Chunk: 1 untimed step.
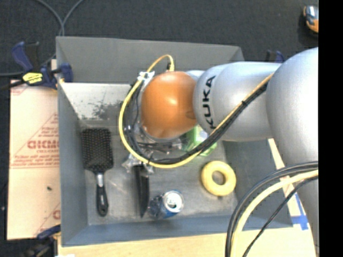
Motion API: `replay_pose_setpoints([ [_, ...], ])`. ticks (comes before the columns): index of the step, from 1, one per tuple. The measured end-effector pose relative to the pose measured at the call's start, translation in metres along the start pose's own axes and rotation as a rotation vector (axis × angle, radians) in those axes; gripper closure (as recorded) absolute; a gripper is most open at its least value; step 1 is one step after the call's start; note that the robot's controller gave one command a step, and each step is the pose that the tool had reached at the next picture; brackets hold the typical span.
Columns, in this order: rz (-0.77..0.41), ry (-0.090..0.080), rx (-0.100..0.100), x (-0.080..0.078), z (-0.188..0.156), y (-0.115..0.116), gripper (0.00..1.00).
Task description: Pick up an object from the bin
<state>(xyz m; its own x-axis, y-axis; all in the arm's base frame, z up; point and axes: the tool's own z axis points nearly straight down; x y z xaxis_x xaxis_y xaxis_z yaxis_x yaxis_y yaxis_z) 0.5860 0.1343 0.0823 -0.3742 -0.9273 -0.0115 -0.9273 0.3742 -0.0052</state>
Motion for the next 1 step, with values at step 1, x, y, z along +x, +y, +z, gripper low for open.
replay_pose_setpoints([
  [1, 0.001, 0.002, -0.003, 0.0001, -0.0319, 0.0008, 1.00],
])
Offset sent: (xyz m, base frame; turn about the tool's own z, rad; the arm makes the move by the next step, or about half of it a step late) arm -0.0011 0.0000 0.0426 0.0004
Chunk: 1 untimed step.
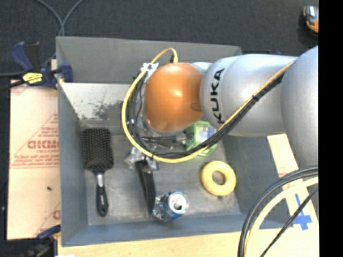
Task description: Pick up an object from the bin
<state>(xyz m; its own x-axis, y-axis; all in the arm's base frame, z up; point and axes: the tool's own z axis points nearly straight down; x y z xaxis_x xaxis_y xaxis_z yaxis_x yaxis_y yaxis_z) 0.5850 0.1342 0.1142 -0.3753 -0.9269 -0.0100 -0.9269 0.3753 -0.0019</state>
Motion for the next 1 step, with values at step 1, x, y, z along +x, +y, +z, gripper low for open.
replay_pose_setpoints([
  [1, 0.003, -0.005, 0.007, -0.0012, -0.0241, -0.0022, 1.00],
])
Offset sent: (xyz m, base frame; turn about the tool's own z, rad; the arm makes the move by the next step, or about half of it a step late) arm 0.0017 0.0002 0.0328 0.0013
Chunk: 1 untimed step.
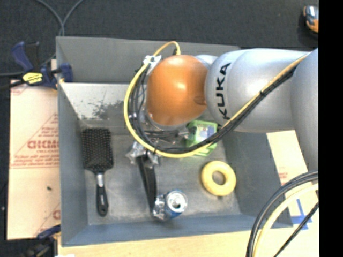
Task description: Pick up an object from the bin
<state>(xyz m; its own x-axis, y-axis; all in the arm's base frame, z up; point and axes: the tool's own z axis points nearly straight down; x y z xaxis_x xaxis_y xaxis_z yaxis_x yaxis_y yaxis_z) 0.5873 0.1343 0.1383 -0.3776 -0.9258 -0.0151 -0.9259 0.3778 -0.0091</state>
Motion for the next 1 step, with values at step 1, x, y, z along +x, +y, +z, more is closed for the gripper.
replay_pose_setpoints([
  [1, 0.003, 0.000, 0.000, 0.0002, -0.0046, 0.0001, 1.00],
])
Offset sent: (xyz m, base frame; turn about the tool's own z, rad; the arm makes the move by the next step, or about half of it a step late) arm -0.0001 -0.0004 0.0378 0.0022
